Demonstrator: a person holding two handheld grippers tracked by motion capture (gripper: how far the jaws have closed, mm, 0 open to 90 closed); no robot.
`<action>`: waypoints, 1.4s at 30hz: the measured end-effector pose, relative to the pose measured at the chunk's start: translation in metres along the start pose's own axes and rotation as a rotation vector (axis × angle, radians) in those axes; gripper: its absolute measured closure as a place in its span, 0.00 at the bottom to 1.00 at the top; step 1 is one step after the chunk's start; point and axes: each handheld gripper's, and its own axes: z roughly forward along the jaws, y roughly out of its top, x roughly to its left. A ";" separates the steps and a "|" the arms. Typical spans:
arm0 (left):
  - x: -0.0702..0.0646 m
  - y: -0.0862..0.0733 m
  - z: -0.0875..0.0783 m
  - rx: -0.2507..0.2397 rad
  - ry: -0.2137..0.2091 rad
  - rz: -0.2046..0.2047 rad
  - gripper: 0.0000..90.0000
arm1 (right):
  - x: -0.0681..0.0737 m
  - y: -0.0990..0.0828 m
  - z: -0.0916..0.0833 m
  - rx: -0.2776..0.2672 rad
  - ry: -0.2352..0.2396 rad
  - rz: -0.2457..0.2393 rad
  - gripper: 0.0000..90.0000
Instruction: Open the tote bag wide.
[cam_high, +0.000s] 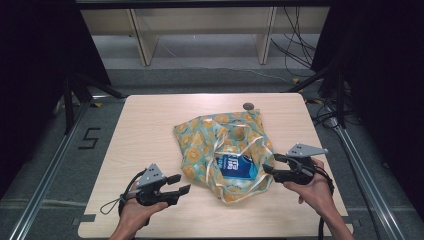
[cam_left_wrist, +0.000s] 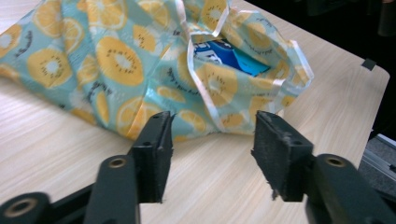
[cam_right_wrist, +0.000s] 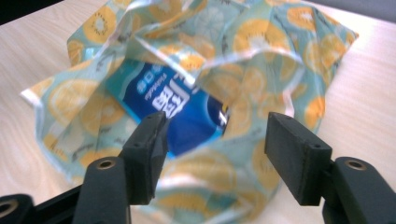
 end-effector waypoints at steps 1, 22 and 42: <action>-0.001 -0.002 -0.002 -0.002 0.004 -0.014 0.49 | 0.002 -0.005 -0.003 -0.004 0.006 0.022 0.43; -0.005 -0.043 -0.018 0.033 0.062 -0.014 0.33 | 0.024 -0.075 -0.026 0.072 -0.031 0.068 0.36; -0.004 -0.052 -0.015 0.040 0.095 -0.039 0.32 | 0.024 -0.097 -0.027 0.088 -0.032 0.058 0.35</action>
